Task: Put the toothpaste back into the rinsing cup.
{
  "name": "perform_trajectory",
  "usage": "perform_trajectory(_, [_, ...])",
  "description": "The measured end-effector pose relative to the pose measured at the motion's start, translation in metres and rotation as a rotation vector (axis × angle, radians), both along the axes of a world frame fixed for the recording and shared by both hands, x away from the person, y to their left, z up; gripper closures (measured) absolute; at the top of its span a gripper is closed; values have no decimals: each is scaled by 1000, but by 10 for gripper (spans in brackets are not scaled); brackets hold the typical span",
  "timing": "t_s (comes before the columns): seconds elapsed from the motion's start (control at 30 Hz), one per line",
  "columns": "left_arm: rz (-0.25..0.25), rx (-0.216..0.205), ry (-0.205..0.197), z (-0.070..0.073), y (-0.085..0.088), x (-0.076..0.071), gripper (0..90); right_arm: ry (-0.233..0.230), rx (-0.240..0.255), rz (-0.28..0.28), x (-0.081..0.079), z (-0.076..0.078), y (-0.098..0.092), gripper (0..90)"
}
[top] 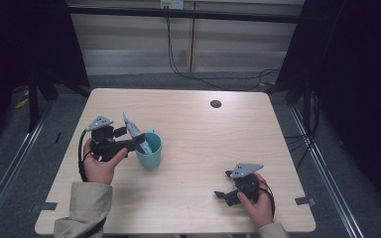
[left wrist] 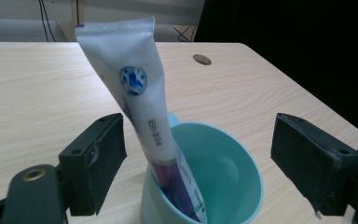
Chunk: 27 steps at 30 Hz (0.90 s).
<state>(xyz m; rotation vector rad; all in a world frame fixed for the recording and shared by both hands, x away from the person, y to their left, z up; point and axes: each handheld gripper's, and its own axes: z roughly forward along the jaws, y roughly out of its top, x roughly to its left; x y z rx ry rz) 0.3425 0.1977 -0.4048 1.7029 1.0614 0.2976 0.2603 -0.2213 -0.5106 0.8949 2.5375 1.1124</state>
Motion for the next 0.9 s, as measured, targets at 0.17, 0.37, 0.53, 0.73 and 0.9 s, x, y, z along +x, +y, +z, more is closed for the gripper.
perform_trajectory(0.17, [-9, 8, -5, -3, 4, -4, 168, 0, 0, 0, 0, 0, 0, 139])
perform_trajectory(0.37, [-17, -5, -7, -4, 8, -8, 165, 0, 0, 0, 0, 0, 0, 139])
perform_trajectory(0.53, [-29, 4, -10, -6, 11, -11, 155, 0, 0, 1, 0, 0, 0, 139])
perform_trajectory(0.73, [-46, 16, -15, -8, 15, -16, 152, 0, 0, 1, 0, 0, 0, 139])
perform_trajectory(0.9, [-58, 22, -10, -12, 20, -20, 151, 0, 0, 0, 0, 0, 0, 139])
